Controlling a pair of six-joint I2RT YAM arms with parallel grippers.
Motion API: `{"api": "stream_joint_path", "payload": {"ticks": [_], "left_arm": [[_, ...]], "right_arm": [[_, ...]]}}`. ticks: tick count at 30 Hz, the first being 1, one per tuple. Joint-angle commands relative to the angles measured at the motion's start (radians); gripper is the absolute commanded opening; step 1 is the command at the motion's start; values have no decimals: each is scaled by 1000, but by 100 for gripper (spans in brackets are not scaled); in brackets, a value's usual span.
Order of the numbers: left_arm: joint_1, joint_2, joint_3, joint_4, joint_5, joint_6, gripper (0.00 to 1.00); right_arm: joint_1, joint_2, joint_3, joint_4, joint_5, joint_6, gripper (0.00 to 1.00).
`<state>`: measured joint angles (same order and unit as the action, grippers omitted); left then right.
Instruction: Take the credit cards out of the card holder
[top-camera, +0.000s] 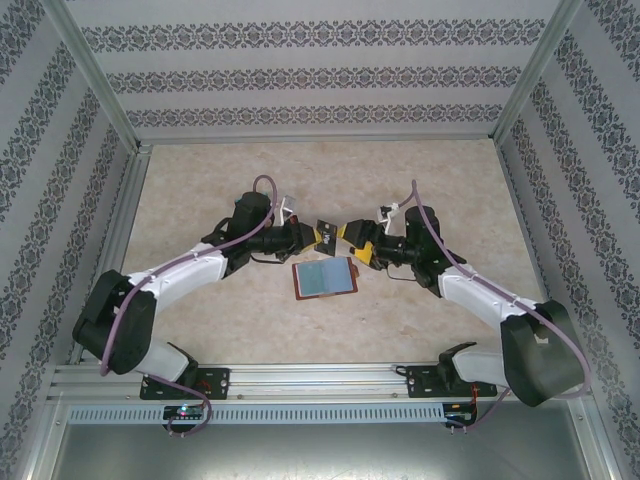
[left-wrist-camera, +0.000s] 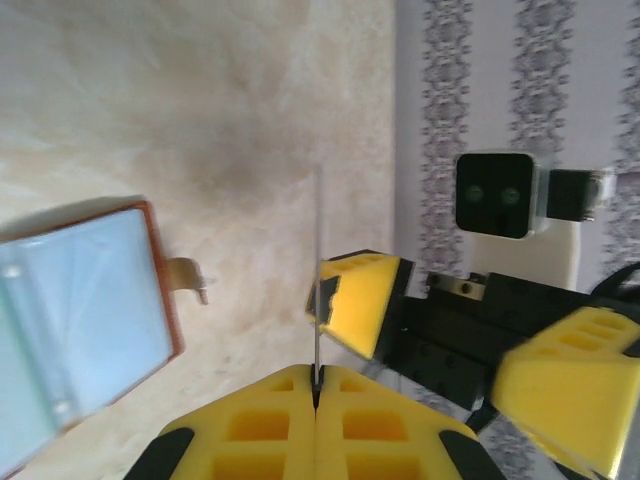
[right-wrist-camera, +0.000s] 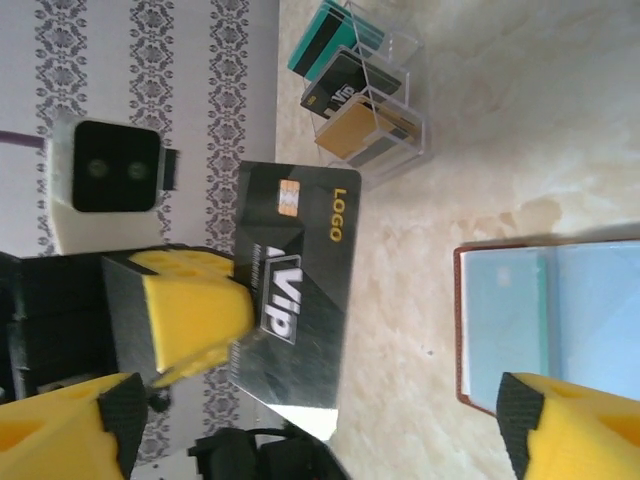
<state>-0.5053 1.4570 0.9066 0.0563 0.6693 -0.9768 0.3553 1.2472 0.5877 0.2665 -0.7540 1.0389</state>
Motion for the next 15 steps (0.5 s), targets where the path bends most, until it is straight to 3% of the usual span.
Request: {"api": "stream_joint_path", "payload": {"ticks": [1, 5, 8, 15], "left_arm": [[16, -50, 143, -404, -153, 368, 0], [21, -47, 249, -634, -369, 645, 0], [21, -60, 258, -659, -550, 816, 0], [21, -58, 274, -644, -726, 1295, 0]], "right_arm": [[-6, -52, 27, -140, 31, -114, 98], [-7, -90, 56, -255, 82, -190, 98], [-6, -113, 63, -280, 107, -209, 98], [-4, -127, 75, -306, 123, -234, 98]]}}
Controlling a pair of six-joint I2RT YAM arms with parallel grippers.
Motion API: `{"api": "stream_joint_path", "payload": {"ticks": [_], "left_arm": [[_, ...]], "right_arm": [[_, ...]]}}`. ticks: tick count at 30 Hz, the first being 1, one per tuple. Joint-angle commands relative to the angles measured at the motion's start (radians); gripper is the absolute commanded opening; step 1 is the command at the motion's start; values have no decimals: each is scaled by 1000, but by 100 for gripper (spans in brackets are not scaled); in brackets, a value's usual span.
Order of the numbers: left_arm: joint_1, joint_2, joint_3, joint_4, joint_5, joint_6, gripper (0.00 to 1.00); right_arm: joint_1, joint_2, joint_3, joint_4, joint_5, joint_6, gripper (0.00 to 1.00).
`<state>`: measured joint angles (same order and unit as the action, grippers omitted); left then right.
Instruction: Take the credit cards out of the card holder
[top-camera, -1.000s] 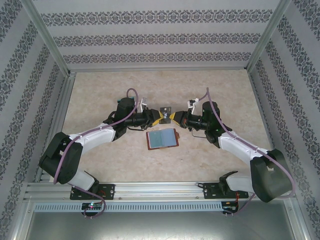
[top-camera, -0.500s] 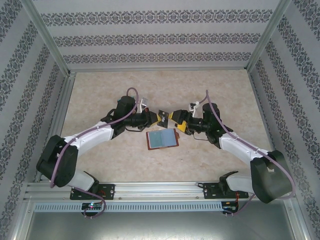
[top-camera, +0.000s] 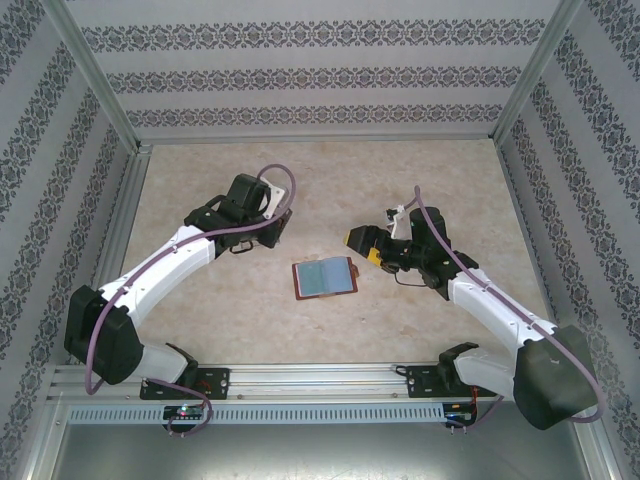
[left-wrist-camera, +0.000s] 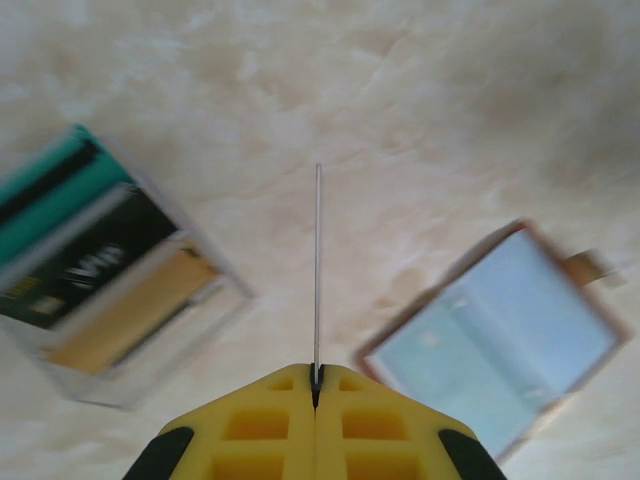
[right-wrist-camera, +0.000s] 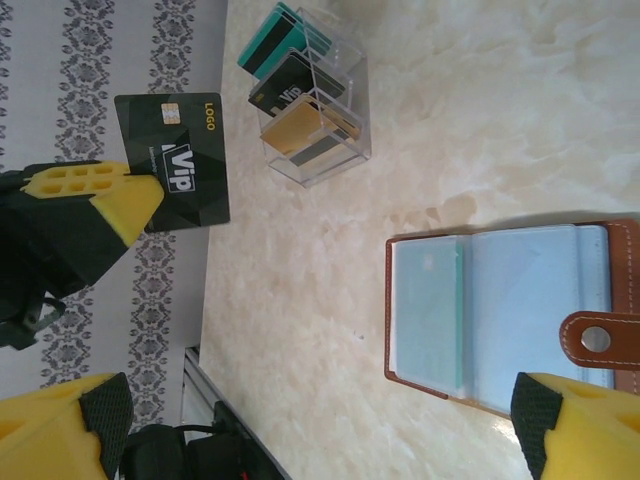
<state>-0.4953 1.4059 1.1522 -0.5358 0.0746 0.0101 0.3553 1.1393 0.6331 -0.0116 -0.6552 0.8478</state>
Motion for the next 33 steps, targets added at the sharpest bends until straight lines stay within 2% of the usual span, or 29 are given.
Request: {"api": "stream_joint_path", "payload": {"ticks": [1, 8, 12, 18, 33], "left_arm": [[12, -2, 25, -47, -144, 392, 0], [19, 21, -58, 109, -250, 778, 0], [33, 55, -95, 181, -265, 917, 0], [92, 67, -148, 295, -225, 961, 0], [155, 148, -149, 330, -136, 933, 0]], "right_arm": [[-4, -20, 31, -29, 25, -43, 98], [-5, -13, 30, -21, 22, -44, 98], [-6, -2, 34, -22, 14, -47, 98], [-7, 18, 54, -40, -1, -59, 98], [-10, 98, 106, -42, -30, -71, 98]]}}
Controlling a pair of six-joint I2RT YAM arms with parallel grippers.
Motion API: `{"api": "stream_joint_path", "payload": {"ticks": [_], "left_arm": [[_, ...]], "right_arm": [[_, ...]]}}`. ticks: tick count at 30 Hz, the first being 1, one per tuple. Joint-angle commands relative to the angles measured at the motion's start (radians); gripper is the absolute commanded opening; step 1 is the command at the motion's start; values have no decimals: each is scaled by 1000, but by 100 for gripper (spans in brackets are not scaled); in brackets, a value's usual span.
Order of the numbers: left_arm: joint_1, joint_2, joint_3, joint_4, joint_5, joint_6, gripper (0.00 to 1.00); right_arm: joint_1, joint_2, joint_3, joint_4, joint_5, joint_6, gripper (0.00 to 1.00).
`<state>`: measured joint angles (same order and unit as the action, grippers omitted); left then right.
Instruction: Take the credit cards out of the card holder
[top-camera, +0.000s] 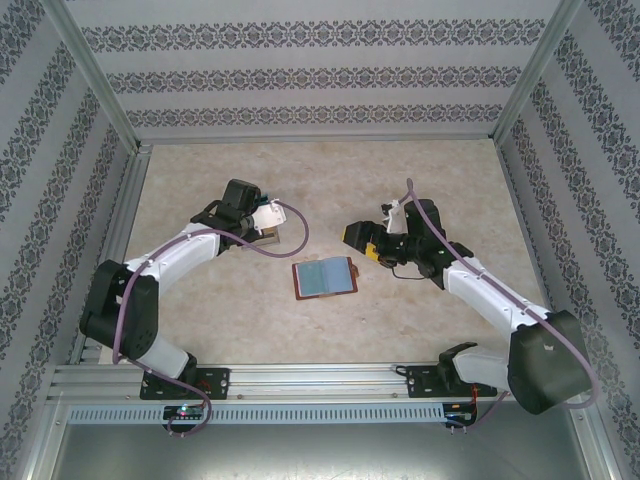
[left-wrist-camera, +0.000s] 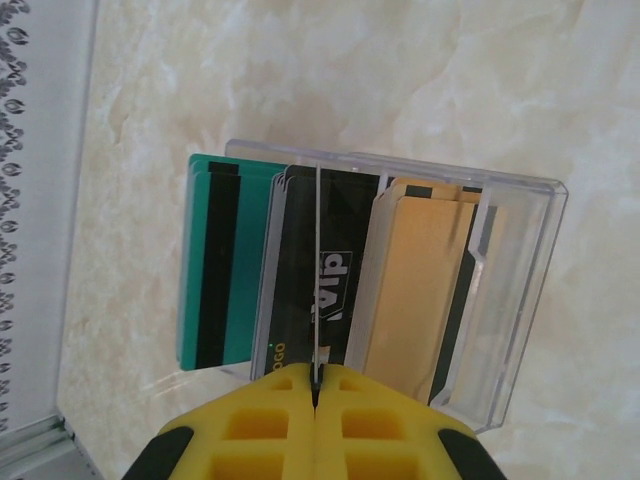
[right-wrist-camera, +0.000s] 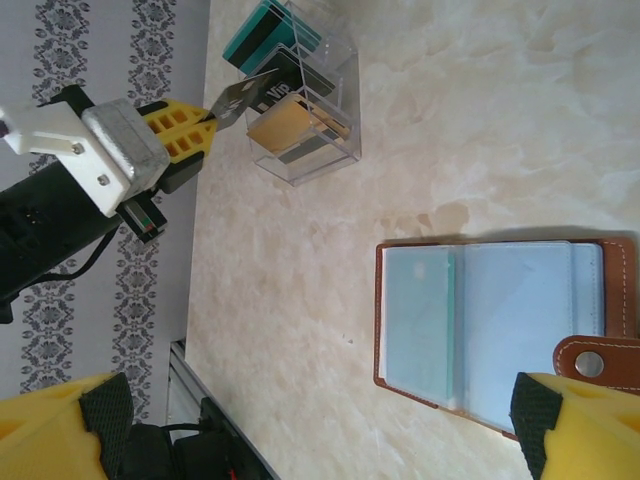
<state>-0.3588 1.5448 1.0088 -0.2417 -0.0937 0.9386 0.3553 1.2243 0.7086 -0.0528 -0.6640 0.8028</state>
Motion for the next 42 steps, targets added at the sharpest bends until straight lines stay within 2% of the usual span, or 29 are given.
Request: {"api": "stream_joint_path", "payload": {"ticks": [1, 13, 20, 26, 33, 37, 42], "left_arm": [[22, 13, -9, 36, 36, 5, 0], [43, 90, 18, 51, 30, 4, 4], [61, 101, 37, 58, 9, -23, 24], [70, 119, 68, 69, -20, -51, 33], [90, 163, 122, 89, -94, -109, 32], [101, 149, 157, 17, -7, -145, 35], [114, 95, 155, -71, 136, -159, 48]], "right_arm": [[-10, 16, 31, 2, -21, -25, 98], [-12, 43, 38, 14, -31, -20, 98], [-13, 47, 29, 24, -31, -14, 98], [-13, 58, 37, 31, -36, -9, 98], [-13, 49, 31, 34, -39, -1, 98], [-13, 32, 15, 32, -36, 0, 98], [-14, 11, -9, 37, -28, 7, 98]]}}
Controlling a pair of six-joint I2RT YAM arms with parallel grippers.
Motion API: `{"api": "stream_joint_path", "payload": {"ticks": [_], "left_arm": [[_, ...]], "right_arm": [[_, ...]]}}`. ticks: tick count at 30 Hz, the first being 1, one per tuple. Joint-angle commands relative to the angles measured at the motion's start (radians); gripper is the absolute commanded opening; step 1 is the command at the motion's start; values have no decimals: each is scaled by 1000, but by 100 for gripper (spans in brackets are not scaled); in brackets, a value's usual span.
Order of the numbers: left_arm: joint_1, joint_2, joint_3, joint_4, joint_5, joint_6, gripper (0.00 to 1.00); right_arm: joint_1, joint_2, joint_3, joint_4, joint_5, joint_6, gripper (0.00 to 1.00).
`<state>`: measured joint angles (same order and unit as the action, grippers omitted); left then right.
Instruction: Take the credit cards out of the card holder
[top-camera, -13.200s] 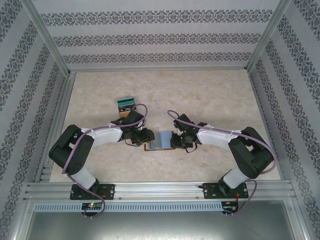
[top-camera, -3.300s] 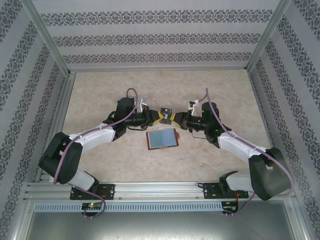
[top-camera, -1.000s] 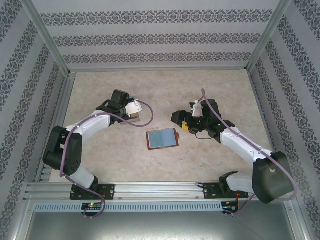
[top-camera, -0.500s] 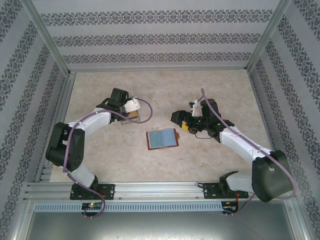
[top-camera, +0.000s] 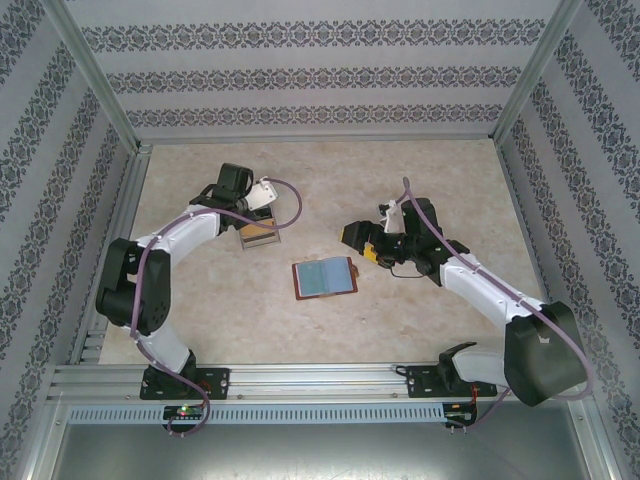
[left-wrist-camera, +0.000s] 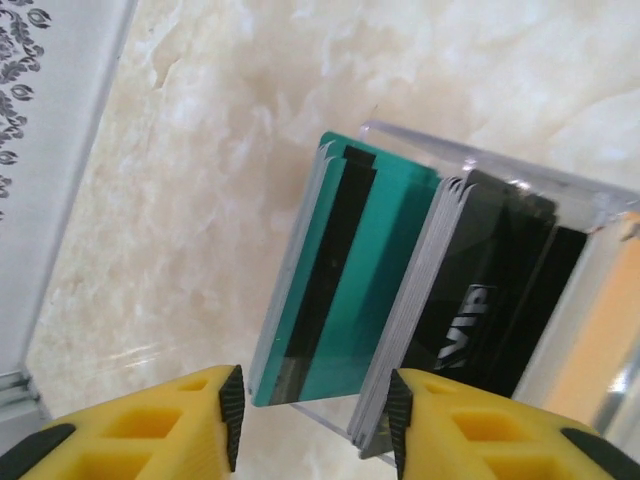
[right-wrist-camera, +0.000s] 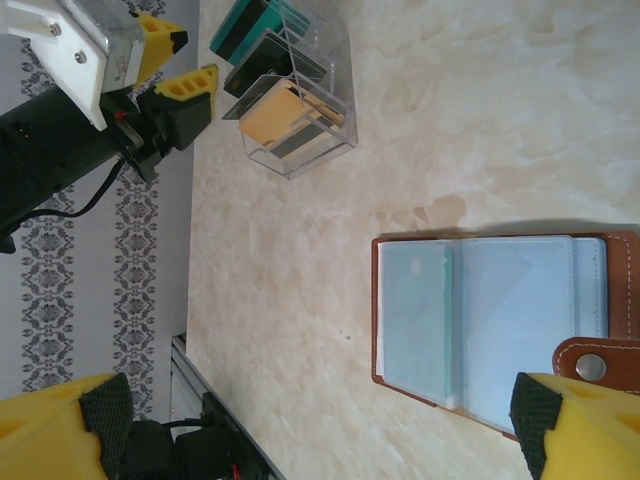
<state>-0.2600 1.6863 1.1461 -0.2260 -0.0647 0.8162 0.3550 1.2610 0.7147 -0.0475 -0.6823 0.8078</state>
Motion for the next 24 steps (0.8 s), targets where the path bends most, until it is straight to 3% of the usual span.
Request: {"api": "stream_joint_path", "payload": {"ticks": [1, 5, 24], "left_arm": [[18, -56, 20, -103, 136, -37, 49], [19, -64, 16, -159, 202, -17, 55], [21, 42, 32, -86, 69, -30, 55]], "right_arm": [[-12, -26, -18, 35, -8, 5, 98], [-10, -18, -24, 48, -12, 12, 98], [-2, -2, -9, 46, -12, 8, 98]]}}
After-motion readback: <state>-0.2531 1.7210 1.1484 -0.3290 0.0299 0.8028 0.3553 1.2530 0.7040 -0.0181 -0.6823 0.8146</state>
